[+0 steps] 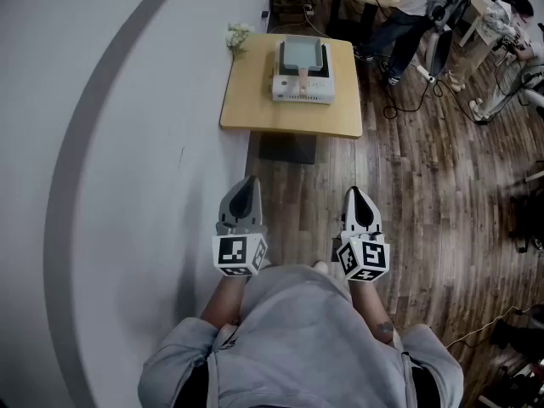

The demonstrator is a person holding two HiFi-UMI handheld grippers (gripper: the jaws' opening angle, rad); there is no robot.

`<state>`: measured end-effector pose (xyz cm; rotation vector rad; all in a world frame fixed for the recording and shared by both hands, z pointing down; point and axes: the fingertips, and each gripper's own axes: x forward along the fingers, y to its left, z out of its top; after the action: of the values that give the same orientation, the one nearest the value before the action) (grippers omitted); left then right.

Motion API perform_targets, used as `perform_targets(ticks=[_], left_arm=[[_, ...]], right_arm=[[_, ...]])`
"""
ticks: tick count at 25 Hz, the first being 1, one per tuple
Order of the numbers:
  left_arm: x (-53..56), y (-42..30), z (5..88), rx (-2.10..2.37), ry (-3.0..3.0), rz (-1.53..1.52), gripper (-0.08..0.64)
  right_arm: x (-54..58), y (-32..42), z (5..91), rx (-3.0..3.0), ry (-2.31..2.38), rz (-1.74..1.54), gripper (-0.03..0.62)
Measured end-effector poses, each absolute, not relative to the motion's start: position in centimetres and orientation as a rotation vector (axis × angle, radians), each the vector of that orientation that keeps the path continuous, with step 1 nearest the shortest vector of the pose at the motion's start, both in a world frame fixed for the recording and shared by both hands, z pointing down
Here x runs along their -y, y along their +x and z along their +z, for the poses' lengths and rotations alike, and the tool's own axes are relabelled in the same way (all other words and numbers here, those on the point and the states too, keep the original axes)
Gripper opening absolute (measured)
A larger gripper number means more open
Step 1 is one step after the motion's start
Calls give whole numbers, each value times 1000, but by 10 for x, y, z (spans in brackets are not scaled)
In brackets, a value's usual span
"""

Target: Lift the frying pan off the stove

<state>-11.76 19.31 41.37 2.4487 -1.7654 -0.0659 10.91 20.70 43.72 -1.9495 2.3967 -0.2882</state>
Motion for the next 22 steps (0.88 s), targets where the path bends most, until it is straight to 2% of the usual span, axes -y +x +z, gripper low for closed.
perform_targets(ticks=[14,22], left_arm=[[-203,-102,413,1763,2452,-50,2],[-217,-65,419,1777,2432,-25,2]], right_arm=[[-216,119,437,-2410,-1932,-286,-2],[-227,145,448,-2476,-1866,-323,-2]])
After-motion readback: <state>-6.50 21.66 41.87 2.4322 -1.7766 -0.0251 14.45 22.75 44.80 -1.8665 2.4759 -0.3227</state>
